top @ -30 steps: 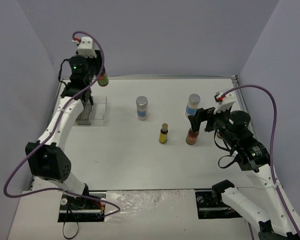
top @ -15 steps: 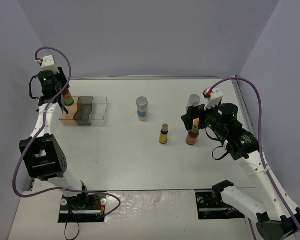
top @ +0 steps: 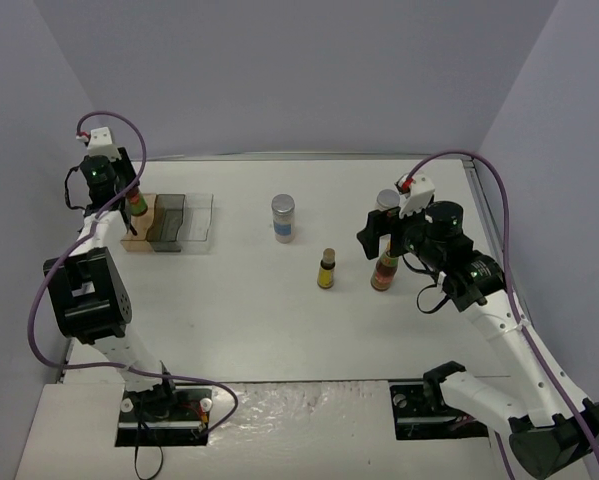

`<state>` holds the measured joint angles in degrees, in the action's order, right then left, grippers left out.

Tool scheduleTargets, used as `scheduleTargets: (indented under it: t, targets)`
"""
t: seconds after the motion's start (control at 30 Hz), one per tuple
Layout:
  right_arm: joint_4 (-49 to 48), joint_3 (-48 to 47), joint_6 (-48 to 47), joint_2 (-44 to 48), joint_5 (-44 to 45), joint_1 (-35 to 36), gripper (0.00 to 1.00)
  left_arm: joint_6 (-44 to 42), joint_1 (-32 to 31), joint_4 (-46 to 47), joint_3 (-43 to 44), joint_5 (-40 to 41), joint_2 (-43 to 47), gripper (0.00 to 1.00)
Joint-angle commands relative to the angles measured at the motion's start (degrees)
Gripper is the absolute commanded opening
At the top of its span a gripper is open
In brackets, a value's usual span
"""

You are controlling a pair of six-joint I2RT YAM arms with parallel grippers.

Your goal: Organize the condiment bottles

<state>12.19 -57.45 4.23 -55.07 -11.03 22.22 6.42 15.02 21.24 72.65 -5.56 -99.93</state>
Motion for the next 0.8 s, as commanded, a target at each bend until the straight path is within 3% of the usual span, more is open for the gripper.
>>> scheduleTargets:
  t: [0.0, 0.77]
  targets:
    - [-4.54, -1.77, -0.47, -1.07, -0.35, 0.35, 1.0, -0.09, 0.89, 16.86, 1.34, -1.59, 1.45, 0.0]
    - [-5.91, 2.46, 0.56, -1.53, 0.74, 0.28, 1.0, 0.31, 0.89, 29.78, -3.12, -5.02, -4.51, 0.0]
